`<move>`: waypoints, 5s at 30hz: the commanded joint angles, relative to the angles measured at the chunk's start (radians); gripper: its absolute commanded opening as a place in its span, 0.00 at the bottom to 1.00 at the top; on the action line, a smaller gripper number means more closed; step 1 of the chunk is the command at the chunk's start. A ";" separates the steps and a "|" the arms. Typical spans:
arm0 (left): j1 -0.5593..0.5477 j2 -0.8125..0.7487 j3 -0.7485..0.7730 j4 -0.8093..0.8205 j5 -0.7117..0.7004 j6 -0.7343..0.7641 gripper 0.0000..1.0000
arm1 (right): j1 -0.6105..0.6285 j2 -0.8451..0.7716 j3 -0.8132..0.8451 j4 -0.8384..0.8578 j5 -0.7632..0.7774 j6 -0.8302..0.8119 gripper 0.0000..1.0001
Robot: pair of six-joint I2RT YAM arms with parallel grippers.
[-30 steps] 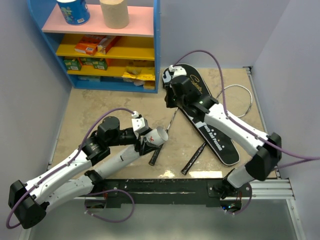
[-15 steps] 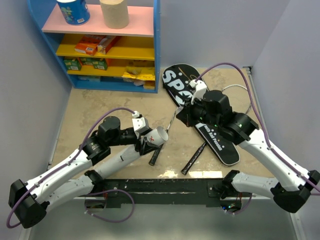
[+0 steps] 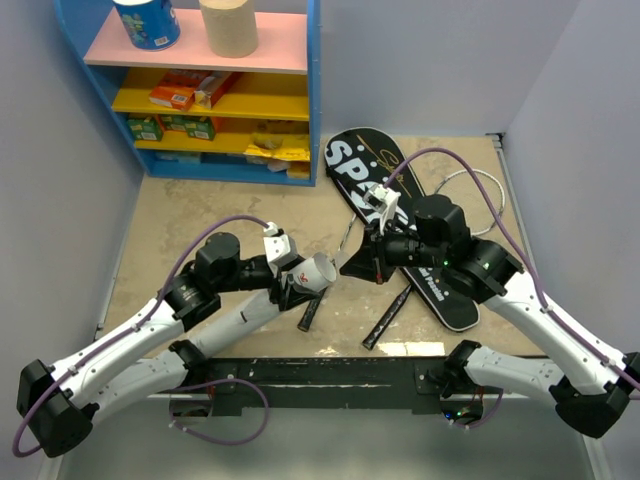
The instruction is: Pack up the badminton gear
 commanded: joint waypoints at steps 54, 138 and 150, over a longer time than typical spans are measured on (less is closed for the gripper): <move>-0.004 -0.036 0.019 0.096 0.141 -0.018 0.08 | 0.077 0.000 -0.118 0.335 -0.205 0.167 0.00; -0.003 -0.082 0.007 0.123 0.144 -0.020 0.08 | 0.048 -0.107 -0.337 0.516 0.069 0.422 0.41; -0.003 -0.074 0.011 0.114 0.095 -0.025 0.08 | 0.075 -0.006 -0.297 0.437 0.007 0.312 0.00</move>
